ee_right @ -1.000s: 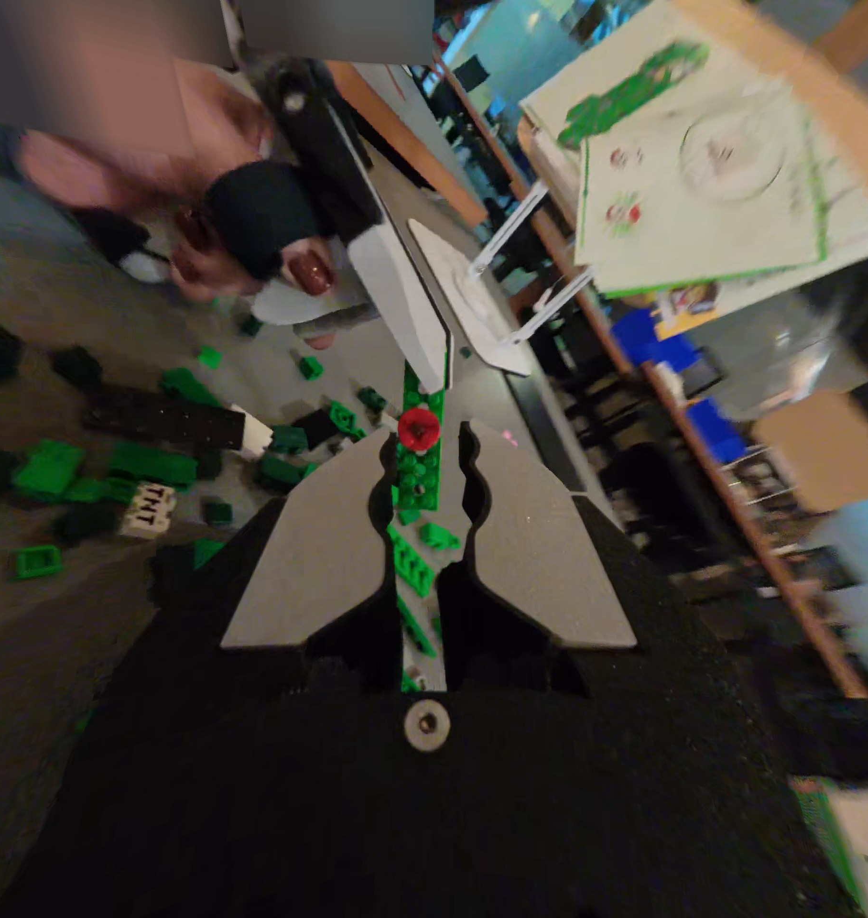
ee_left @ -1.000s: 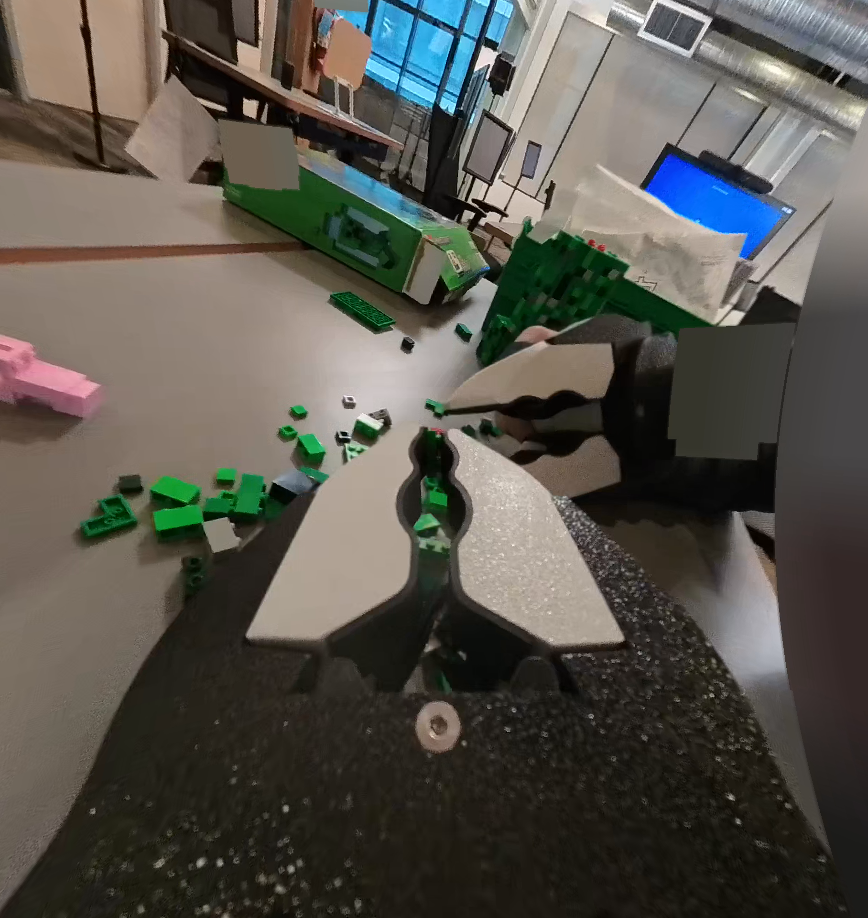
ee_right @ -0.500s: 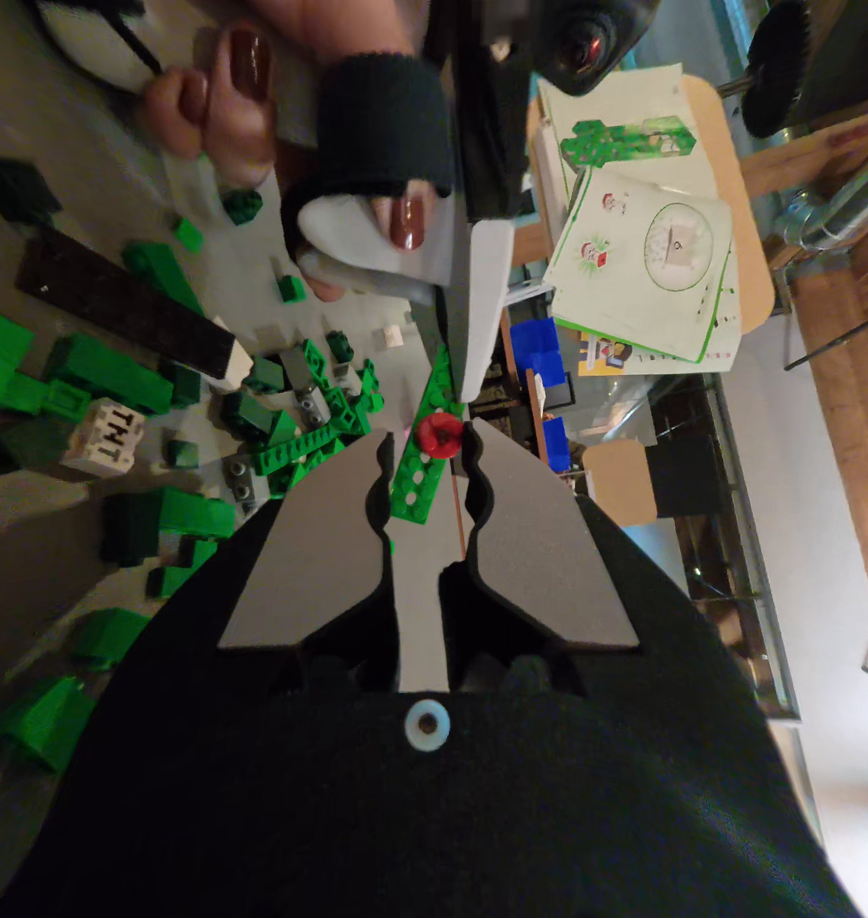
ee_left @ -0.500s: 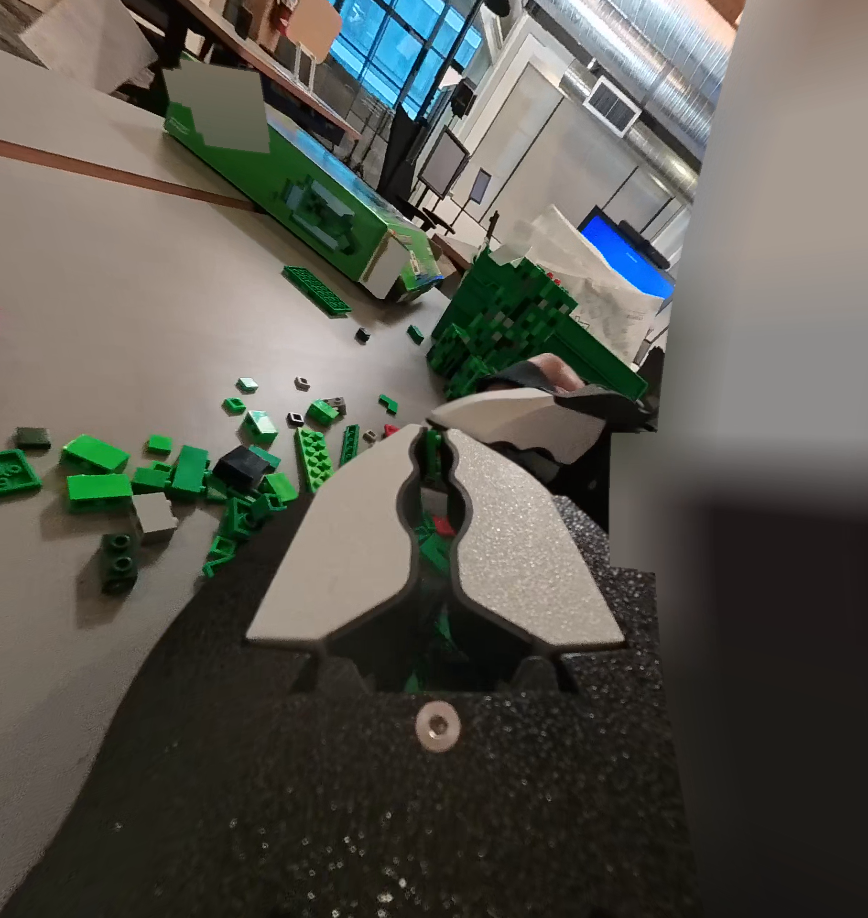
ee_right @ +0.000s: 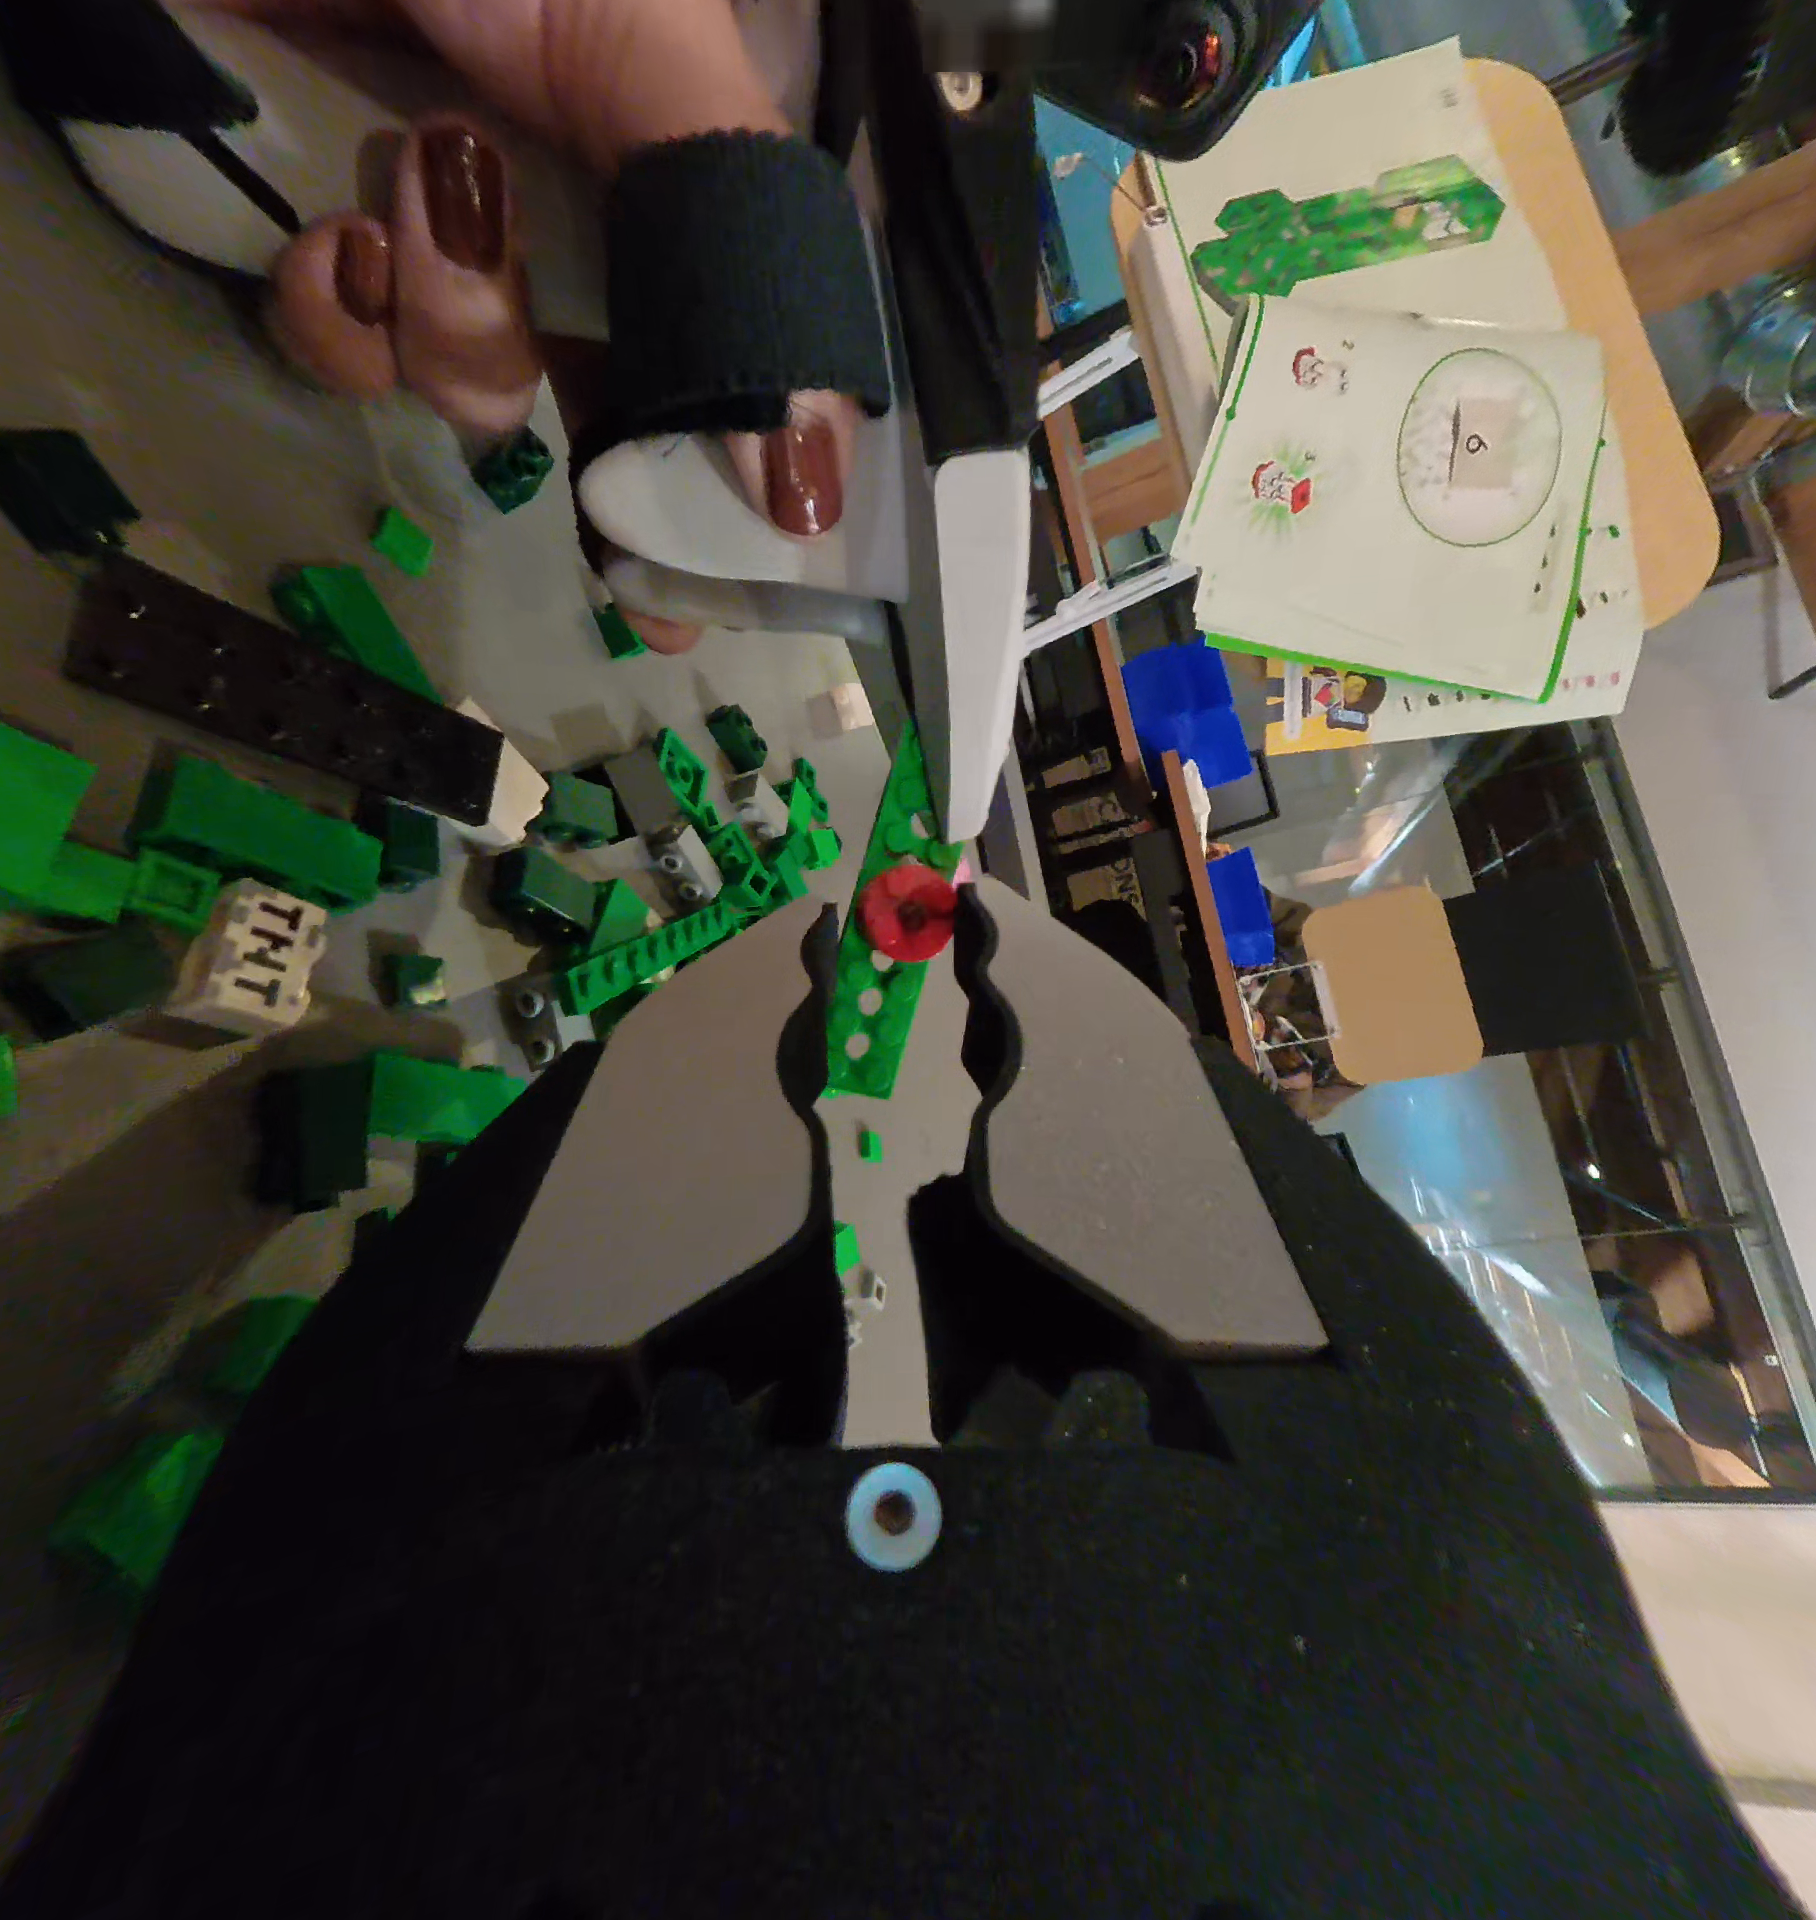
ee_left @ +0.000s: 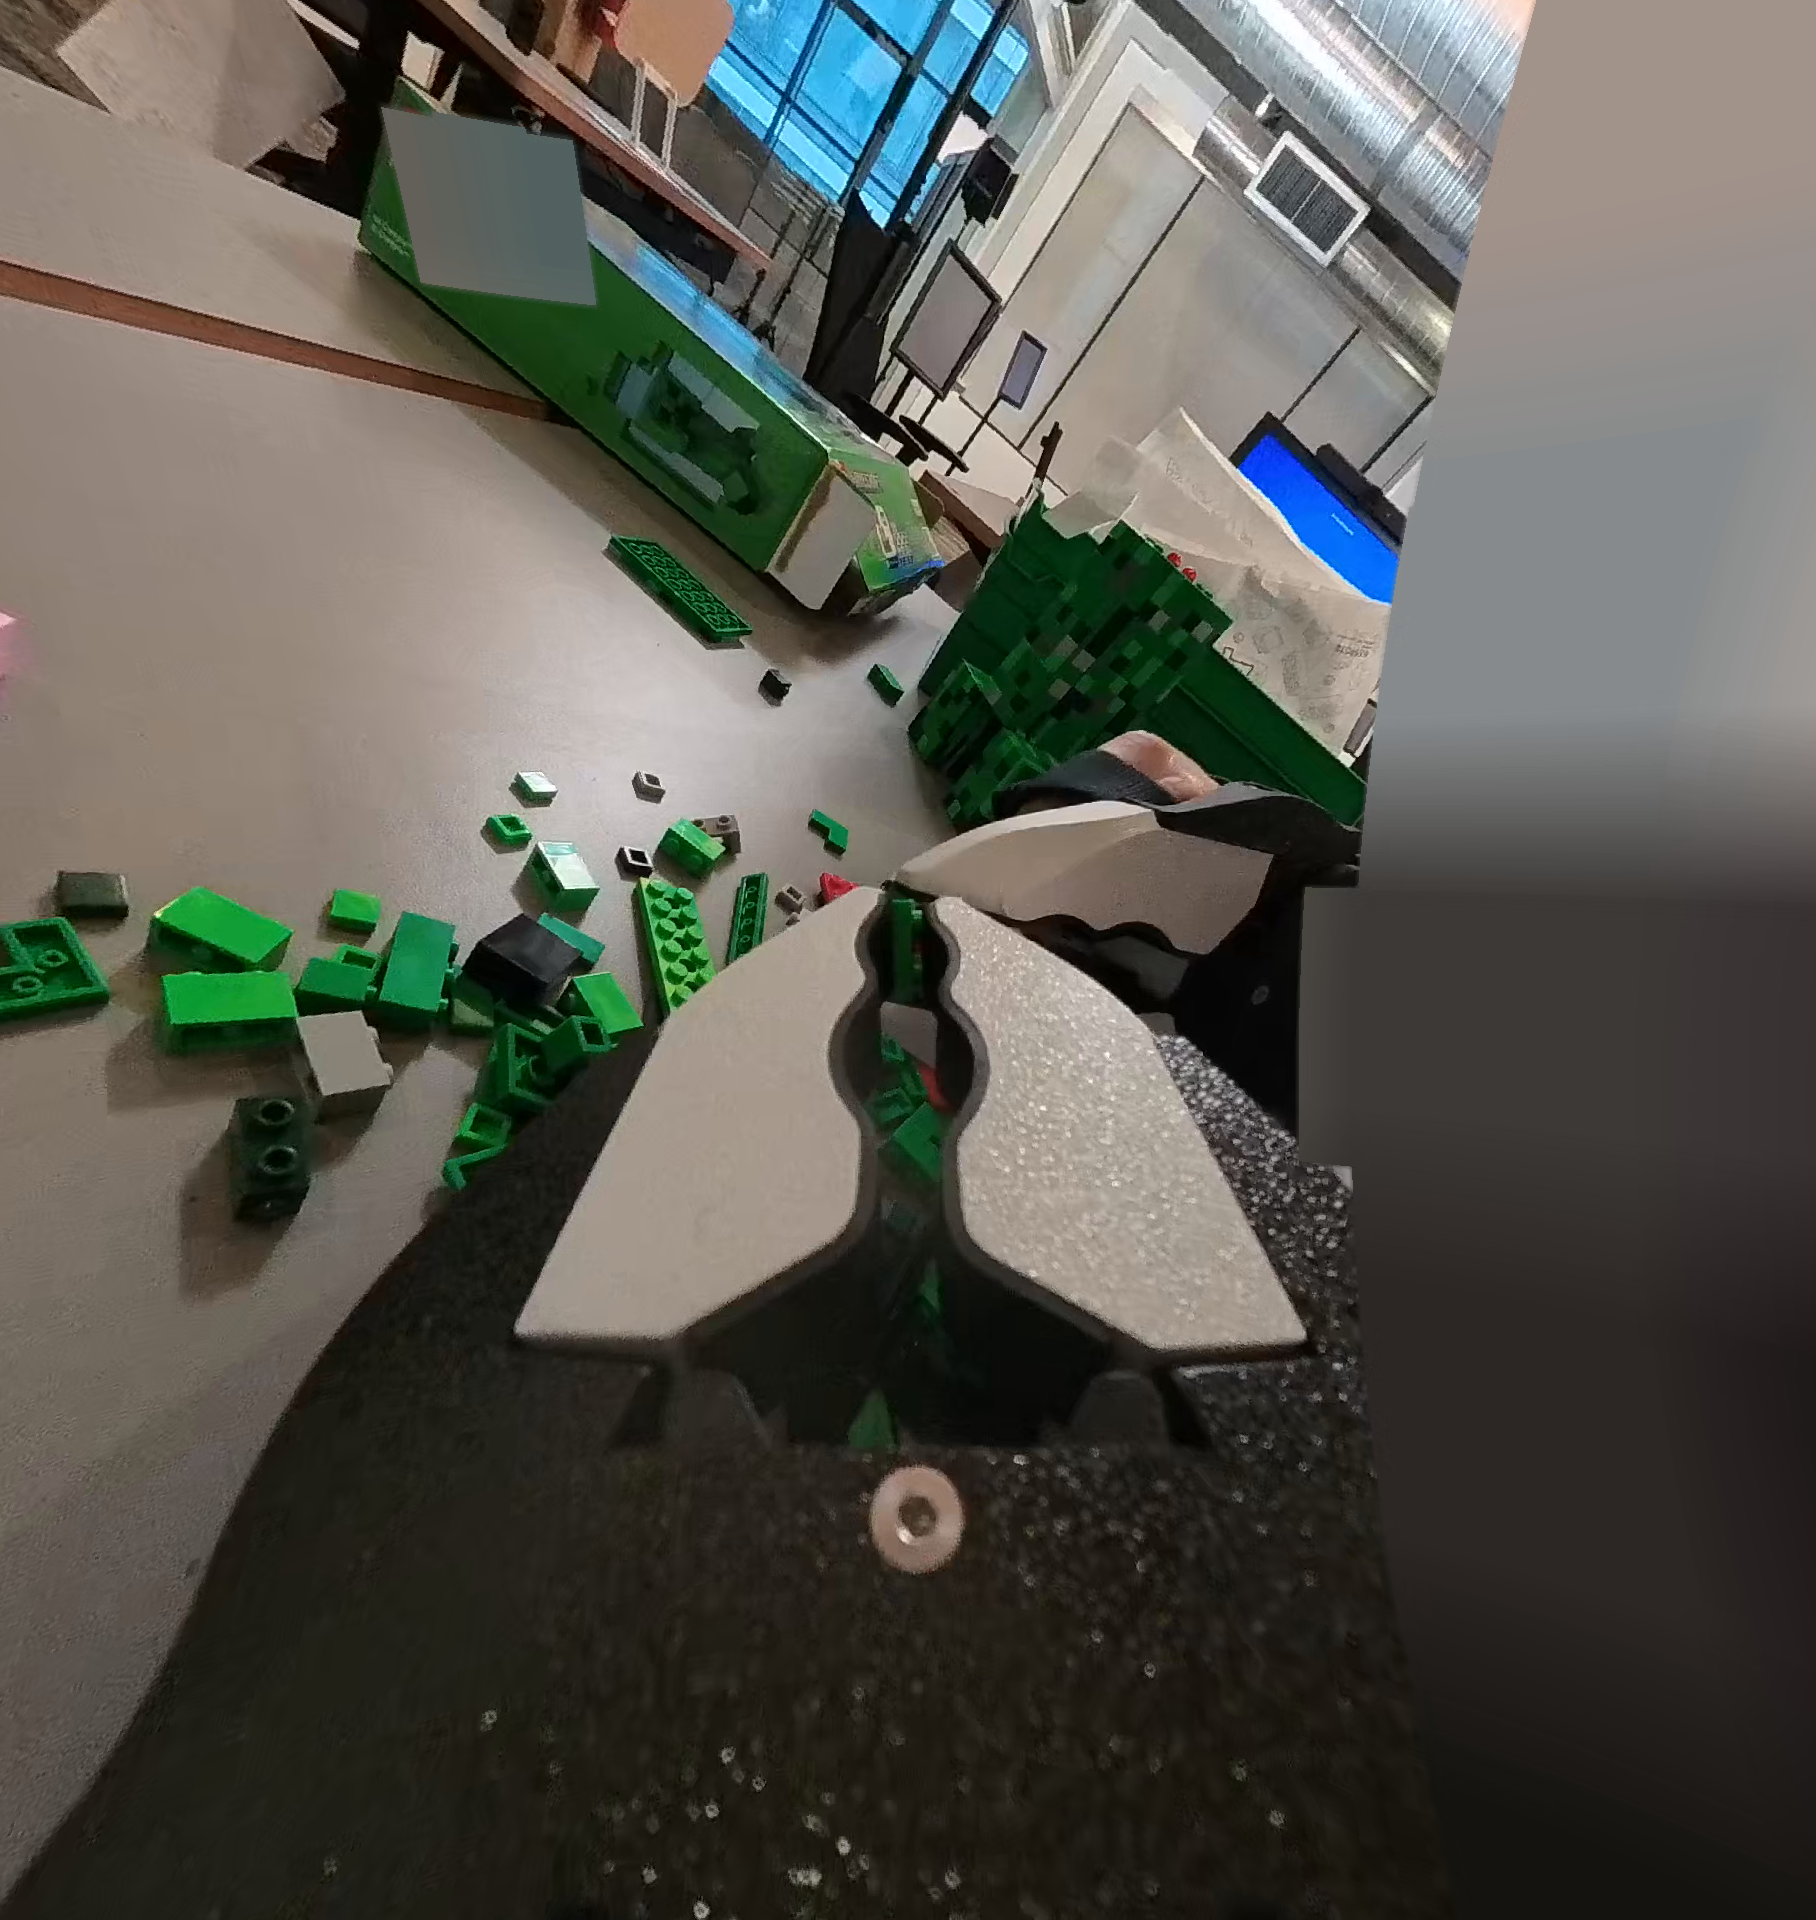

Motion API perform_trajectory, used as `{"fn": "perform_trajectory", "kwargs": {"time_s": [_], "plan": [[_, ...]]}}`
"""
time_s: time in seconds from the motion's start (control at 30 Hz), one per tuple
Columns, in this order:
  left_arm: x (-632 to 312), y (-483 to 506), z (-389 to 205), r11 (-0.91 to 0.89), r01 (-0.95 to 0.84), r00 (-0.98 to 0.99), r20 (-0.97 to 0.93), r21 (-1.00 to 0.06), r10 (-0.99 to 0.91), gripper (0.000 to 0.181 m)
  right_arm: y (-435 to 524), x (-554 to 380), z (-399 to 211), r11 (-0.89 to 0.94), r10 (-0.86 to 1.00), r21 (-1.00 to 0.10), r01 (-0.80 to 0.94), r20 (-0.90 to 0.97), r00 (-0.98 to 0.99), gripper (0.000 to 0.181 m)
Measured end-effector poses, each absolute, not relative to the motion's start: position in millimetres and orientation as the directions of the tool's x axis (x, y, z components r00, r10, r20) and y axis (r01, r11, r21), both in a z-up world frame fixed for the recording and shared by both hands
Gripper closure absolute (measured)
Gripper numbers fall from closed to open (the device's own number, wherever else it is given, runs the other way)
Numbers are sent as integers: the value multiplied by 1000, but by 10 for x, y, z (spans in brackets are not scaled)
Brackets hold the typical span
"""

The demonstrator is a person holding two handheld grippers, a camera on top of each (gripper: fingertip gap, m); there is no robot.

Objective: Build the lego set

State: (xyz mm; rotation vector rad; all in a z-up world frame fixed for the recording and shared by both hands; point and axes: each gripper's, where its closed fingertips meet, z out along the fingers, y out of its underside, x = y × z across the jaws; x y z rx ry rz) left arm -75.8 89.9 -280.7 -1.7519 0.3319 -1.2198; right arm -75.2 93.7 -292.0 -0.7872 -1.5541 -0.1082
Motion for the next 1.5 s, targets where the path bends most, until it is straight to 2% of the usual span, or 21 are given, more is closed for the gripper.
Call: {"fn": "perform_trajectory", "kwargs": {"time_s": [0.37,0.43,0.63,0.73,0.8,0.9,1.07,1.17,1.2,1.27,1.3,1.33,1.4,1.5], "plan": [[-765,901,-2799,-528,286,453,599,-799,-660,177,923,-749,-2876,816,188,-167,553,982,20,159],[-761,887,-2777,-511,284,450,584,-811,-676,177,912,-740,-2844,815,227,-213,539,973,41,160],[-776,903,-2698,-384,249,537,456,-889,-709,177,936,-749,-2765,659,600,-614,435,777,188,164],[-791,908,-2569,-215,165,648,270,-963,-712,177,954,-769,-2671,487,765,-803,344,582,276,165],[-784,892,-2473,-108,100,703,147,-989,-696,177,950,-770,-2588,403,818,-872,278,479,318,166],[-796,881,-2425,-47,69,735,82,-997,-673,177,946,-788,-2548,337,847,-914,227,400,350,166],[-848,890,-2418,57,-87,780,-104,-995,-617,175,940,-858,-2570,82,928,-990,116,118,352,169],[-881,900,-2421,66,-82,789,-106,-994,-605,176,920,-899,-2559,23,937,-997,78,49,345,168],[-921,936,-2473,57,-101,807,-116,-993,-579,177,883,-907,-2502,10,946,-999,38,21,323,180],[-972,925,-2392,93,-49,810,-94,-994,-579,177,893,-904,-2484,-54,941,-998,10,-48,336,180],[-1018,924,-2341,114,-24,819,-84,-993,-567,177,906,-904,-2517,-69,933,-998,12,-60,355,179],[-1049,919,-2331,133,-28,824,-99,-991,-558,177,914,-909,-2554,-89,925,-996,11,-79,371,165],[-1042,898,-2360,149,-40,815,-118,-988,-567,177,905,-922,-2563,-153,916,-988,-20,-149,373,149],[-969,860,-2361,175,-61,794,-154,-983,-588,177,933,-922,-2575,-210,893,-976,-52,-214,397,152]]}}
